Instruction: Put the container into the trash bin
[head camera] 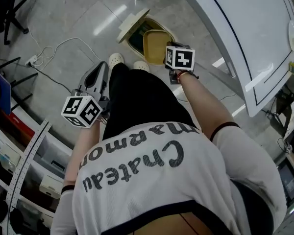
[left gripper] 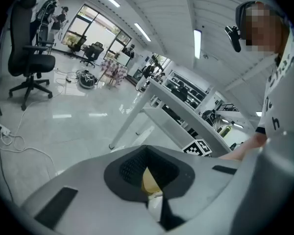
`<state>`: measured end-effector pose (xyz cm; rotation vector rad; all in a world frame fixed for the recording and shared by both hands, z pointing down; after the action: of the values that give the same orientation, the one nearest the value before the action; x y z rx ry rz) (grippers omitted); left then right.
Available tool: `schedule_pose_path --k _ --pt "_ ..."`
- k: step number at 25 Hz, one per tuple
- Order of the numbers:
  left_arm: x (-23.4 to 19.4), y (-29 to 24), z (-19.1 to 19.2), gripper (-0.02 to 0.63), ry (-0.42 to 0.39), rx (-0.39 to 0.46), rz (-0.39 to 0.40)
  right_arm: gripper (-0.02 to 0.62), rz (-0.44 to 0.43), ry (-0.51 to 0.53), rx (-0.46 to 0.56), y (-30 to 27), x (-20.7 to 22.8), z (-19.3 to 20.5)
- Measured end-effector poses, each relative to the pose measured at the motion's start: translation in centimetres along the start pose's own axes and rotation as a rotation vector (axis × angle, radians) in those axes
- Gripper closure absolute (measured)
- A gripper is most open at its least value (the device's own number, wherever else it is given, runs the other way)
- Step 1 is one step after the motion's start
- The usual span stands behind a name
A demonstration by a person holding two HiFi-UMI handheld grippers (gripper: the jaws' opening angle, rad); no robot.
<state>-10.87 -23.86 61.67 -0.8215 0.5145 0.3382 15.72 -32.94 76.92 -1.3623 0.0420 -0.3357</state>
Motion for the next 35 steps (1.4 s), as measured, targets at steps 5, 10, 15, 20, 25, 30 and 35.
schedule_pose_path --k 5,10,15,20,25,30,35 --pt "-1.9 -0.5 3.8 0.583 0.064 -0.022 -0.024 0.558 0.028 0.068 -0.04 -4.7 0.3 0.8" --pt "-4.3 -1.9 6.2 0.583 0.087 -0.027 -0.031 0.558 0.074 0.098 -0.041 -8.4 0.2 -0.1" --pt "-4.6 -3.2 8.5 0.583 0.059 -0.066 -0.013 0.558 0.114 0.166 -0.067 -10.8 0.0 0.6" --pt "-6.2 -4.5 9.2 0.583 0.033 -0.056 -0.013 0.558 0.138 0.285 -0.079 -14.0 -0.9 1.2" --pt "-8.1 -5.0 9.5 0.583 0.01 -0.029 -0.027 0.558 0.165 0.382 -0.081 -16.0 -1.8 0.6" --pt "-10.0 -6.4 10.0 0.583 0.005 -0.007 -0.032 0.558 0.175 0.412 -0.125 -19.6 -2.2 1.1" --pt "-11.8 -7.5 9.8 0.583 -0.019 0.017 -0.034 0.558 0.197 0.422 -0.125 -22.2 -2.4 1.2"
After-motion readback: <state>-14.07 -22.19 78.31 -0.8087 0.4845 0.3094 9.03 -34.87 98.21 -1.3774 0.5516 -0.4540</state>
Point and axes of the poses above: the fingertips, and each gripper's own axes: y backward along the fingers, x to its right, z out of its underside, the point moved 4 cm from there along y, backward along the fingers, and after that the axes turned 7 degrees about -x, right-handed, at the moved point
